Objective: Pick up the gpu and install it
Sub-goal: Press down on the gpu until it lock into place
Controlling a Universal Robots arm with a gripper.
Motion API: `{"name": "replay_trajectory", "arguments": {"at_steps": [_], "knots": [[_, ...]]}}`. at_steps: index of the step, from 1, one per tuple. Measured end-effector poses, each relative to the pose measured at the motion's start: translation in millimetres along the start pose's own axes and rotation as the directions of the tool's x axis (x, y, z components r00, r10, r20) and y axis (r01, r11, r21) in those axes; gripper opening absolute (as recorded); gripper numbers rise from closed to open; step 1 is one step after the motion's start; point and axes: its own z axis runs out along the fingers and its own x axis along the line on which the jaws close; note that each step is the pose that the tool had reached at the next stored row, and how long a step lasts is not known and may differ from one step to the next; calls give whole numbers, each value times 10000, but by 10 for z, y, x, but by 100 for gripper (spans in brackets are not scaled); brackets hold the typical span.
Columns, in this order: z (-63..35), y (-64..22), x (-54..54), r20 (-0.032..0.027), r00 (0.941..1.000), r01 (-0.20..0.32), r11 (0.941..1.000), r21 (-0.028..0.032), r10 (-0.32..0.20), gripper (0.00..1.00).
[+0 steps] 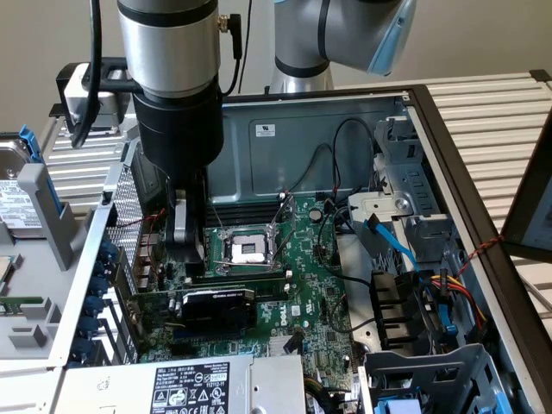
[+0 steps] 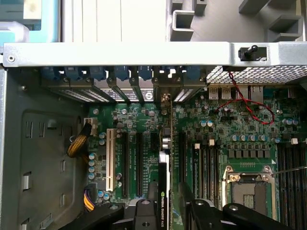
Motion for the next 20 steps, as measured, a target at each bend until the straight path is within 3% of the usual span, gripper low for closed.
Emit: {"name": "replay_trajectory", "arguments": {"at_steps": [3, 7, 12, 17, 20], "knots": [[0, 0, 0, 0, 10000, 0, 10000, 0, 0, 15], [6, 38, 2, -1, 10000, 1, 10000, 4, -1, 11], [61, 122, -36, -5, 10000, -1, 9999, 114, 1, 11], [108, 183, -68, -6, 10000, -3, 9995, 305, 3, 11], [163, 199, -76, -8, 10000, -7, 9995, 306, 7, 11]]}}
